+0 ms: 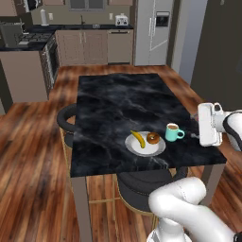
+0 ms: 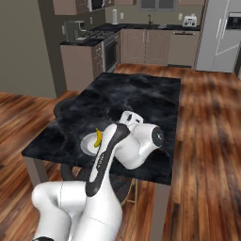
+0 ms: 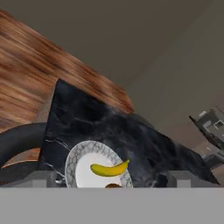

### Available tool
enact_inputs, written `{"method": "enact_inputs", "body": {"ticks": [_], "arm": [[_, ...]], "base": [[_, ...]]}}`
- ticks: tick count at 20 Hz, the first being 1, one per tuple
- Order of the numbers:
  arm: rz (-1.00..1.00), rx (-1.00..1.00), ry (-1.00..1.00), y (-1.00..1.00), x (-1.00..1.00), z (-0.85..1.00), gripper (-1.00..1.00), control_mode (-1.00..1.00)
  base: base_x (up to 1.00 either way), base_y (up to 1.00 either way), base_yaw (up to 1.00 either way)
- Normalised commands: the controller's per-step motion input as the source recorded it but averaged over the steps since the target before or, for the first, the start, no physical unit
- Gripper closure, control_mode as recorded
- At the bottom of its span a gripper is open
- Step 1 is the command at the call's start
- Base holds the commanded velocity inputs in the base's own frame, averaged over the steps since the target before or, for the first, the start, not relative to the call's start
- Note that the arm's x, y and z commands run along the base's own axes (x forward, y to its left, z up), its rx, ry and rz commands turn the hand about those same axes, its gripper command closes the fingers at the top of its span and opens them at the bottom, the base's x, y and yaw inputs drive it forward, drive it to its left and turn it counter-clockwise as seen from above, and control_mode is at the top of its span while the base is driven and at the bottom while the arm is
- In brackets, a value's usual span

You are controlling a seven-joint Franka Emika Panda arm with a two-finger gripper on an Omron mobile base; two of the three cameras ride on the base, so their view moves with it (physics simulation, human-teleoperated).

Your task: Pick up the brewed coffee from the coffee machine and place it next to the breakfast plate on the dining counter.

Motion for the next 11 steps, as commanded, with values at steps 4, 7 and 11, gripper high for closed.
{"method": "enact_inputs", "body": {"ticks": [4,7,11], "arm": [[0.0,-0.15,-0.41,0.25,-0.69,0.86,-1.0,-1.0],[0.0,-0.05,-0.28,0.01,-0.49,0.74,-1.0,-1.0],[0.01,0.07,-0.16,-0.24,-0.35,0.21,-1.0,-1.0]], "base": [[0.0,0.0,0.0],[0.0,0.0,0.0],[0.0,0.0,0.0]]}}
